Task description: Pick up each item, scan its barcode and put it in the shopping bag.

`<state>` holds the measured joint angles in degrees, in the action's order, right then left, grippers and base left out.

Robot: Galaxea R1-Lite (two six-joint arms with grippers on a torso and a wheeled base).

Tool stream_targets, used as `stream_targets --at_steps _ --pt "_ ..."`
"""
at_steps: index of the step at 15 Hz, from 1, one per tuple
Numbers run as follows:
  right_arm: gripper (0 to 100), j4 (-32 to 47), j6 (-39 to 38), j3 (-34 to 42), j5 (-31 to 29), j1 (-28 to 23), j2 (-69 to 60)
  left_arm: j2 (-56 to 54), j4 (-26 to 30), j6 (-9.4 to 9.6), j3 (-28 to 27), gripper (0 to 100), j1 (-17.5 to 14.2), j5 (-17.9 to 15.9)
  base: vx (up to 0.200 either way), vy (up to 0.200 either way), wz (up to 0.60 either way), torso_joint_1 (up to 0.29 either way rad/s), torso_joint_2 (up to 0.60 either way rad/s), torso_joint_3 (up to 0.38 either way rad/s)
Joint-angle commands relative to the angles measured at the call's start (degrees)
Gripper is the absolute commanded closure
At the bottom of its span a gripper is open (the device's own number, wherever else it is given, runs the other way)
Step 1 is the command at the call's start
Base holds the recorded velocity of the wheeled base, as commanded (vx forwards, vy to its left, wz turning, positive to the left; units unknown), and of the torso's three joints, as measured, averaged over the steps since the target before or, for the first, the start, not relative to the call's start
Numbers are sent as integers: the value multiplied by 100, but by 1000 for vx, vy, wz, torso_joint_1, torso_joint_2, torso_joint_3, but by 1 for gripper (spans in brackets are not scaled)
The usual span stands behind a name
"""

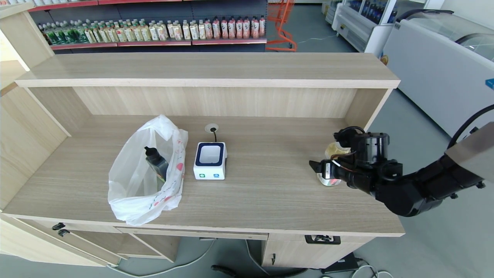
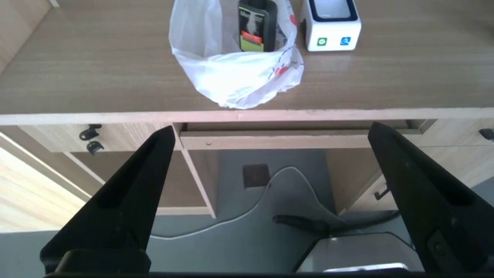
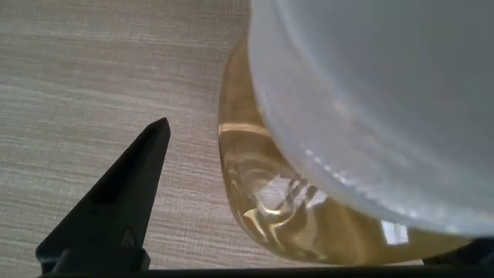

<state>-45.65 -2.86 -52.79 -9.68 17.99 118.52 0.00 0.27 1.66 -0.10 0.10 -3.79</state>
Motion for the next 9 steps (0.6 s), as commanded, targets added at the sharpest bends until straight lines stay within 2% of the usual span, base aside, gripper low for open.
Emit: stream_targets --at_steps 1,5,6,9 --pt "0 -102 137 -92 10 2 137 0 0 1 1 0 -1 1 0 0 0 0 0 0" --pt "0 -330 313 -127 432 2 216 9 0 1 1 0 -1 1 0 0 0 0 0 0" --pt "100 -339 330 -179 432 2 233 9 0 1 1 0 -1 1 0 0 0 0 0 0" --pt "100 -392 629 -250 432 2 233 9 0 1 1 0 -1 1 0 0 0 0 0 0"
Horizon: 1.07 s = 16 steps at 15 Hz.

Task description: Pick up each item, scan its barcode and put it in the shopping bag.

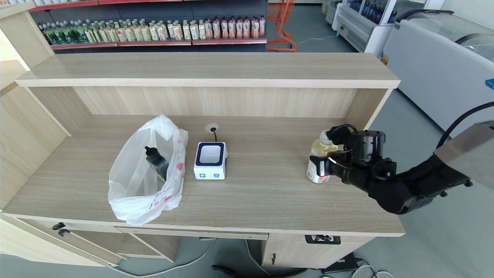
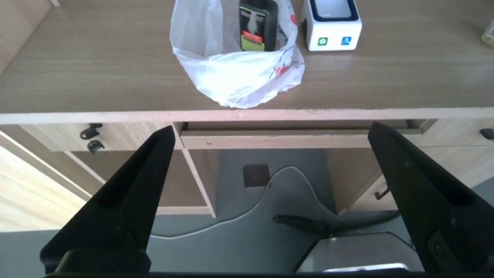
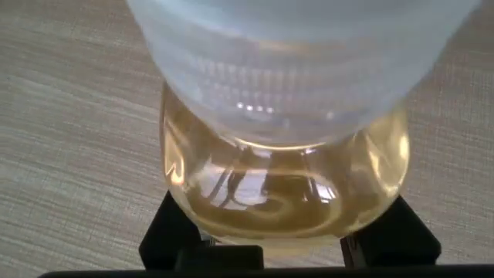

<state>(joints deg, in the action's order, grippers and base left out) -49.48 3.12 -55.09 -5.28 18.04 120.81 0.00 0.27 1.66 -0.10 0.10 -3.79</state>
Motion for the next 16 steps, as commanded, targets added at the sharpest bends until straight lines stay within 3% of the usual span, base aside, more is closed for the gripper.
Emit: stream_targets --at_steps 1,5,7,10,12,14,16 --pt "100 -97 127 -19 1 -2 13 9 0 1 1 0 -1 1 0 0 0 0 0 0" --pt "100 -220 699 253 88 -11 -31 0 0 1 1 0 -1 1 0 0 0 0 0 0" --pt "100 -273 778 262 835 -20 -356 9 0 1 1 0 -1 1 0 0 0 0 0 0" --pt "100 378 453 262 1380 -29 -1174 9 0 1 1 0 -1 1 0 0 0 0 0 0" --pt "100 1512 -400 68 2769 -55 -2123 9 0 1 1 0 -1 1 0 0 0 0 0 0" --pt "100 1810 -1358 7 4140 -11 -2641 9 0 1 1 0 -1 1 0 0 0 0 0 0" --pt "100 1960 -1701 16 4694 217 -2870 9 0 1 1 0 -1 1 0 0 0 0 0 0"
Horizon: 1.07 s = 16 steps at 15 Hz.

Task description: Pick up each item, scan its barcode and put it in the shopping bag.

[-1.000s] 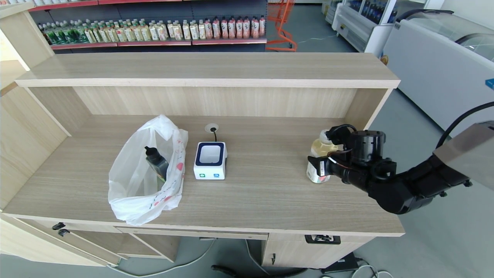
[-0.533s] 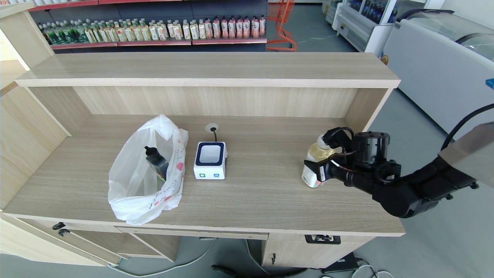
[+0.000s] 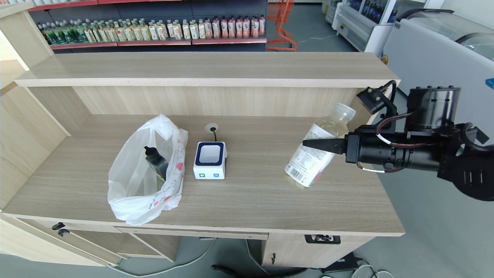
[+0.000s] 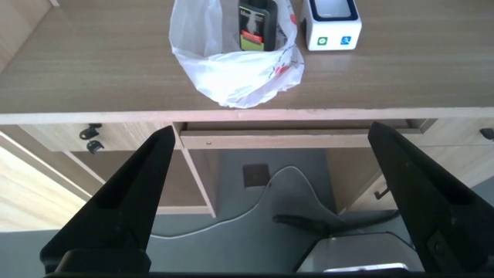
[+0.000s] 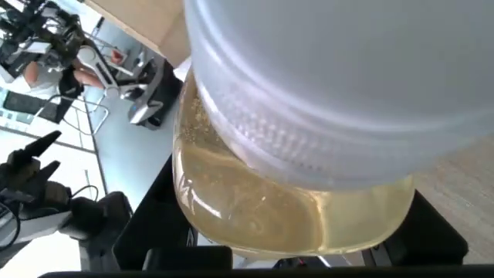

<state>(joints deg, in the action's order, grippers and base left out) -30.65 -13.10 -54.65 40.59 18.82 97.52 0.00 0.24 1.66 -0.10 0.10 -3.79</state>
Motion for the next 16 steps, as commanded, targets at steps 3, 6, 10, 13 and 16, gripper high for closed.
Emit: stream_targets --at_steps 3,6,10,13,16 --pt "100 120 -105 262 300 596 -779 9 2 1 1 0 -1 1 0 0 0 0 0 0" --pt "100 120 -192 570 344 1027 -1016 9 2 1 1 0 -1 1 0 0 0 0 0 0" --pt "100 164 -201 622 344 1203 -1069 9 2 1 1 0 -1 1 0 0 0 0 0 0" --pt "100 270 -201 605 344 1291 -1095 9 2 1 1 0 -1 1 0 0 0 0 0 0" --pt "100 270 -201 605 344 1352 -1113 9 2 1 1 0 -1 1 0 0 0 0 0 0"
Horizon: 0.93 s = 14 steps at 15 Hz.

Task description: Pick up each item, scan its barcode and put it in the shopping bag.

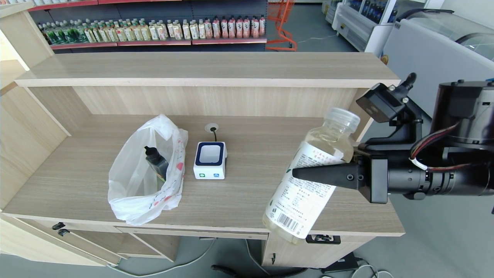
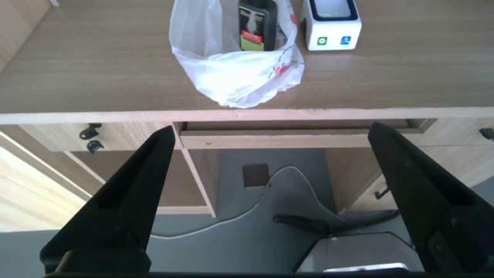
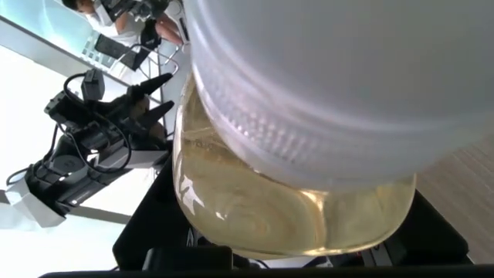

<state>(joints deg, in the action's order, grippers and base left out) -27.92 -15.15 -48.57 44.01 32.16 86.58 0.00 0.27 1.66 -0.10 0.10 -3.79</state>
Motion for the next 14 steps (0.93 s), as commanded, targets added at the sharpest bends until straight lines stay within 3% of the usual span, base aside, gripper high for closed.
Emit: stream_targets --at_steps 1,14 --pt "100 -3 4 -4 3 18 -9 9 0 1 1 0 -1 1 0 0 0 0 0 0" --pt "100 6 -5 -188 20 27 52 9 0 1 10 0 -1 1 0 0 0 0 0 0"
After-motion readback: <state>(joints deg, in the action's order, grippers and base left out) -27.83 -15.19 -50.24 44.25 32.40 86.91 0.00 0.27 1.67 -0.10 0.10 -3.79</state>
